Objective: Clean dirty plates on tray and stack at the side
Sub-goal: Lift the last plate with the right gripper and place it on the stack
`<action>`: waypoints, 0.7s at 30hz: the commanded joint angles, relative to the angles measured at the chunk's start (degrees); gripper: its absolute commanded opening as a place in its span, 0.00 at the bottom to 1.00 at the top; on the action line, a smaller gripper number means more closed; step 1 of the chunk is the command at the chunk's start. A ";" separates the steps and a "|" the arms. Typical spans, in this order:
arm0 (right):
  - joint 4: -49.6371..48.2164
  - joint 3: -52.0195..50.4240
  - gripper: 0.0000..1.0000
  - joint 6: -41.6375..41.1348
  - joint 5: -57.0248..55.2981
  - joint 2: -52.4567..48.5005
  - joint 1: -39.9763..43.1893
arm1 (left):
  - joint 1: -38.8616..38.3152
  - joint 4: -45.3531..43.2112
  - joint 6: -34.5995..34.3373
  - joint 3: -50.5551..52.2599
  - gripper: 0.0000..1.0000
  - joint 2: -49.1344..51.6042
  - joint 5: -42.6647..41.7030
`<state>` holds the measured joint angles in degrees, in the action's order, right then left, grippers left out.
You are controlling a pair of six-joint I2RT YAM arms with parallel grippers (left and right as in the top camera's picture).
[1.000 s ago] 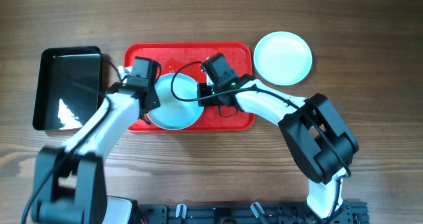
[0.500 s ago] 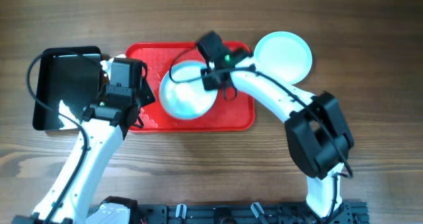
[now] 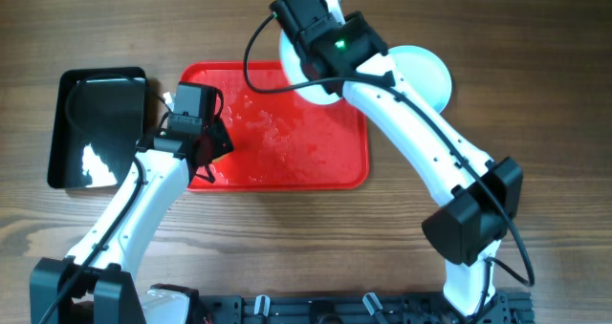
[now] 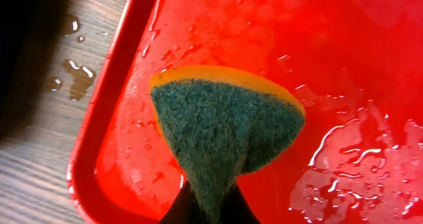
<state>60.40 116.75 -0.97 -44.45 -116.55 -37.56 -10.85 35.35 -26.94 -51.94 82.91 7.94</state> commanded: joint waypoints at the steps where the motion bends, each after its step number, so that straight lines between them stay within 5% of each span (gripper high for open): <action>1: -0.85 1.16 0.04 12.28 -17.53 1.60 -4.15 | 0.09 -1.97 -0.57 0.20 0.04 0.37 -4.20; 10: -7.41 1.16 0.04 23.08 -27.21 1.60 -9.46 | 0.09 -1.68 -0.57 0.20 0.04 0.37 -5.60; 21: -6.80 1.11 0.04 17.05 -26.05 1.60 -9.14 | 0.09 -1.42 -0.55 0.20 0.04 0.37 -6.05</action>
<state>53.49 116.75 20.40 -69.32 -116.55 -47.16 -10.85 33.93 -26.96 -51.94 82.94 3.05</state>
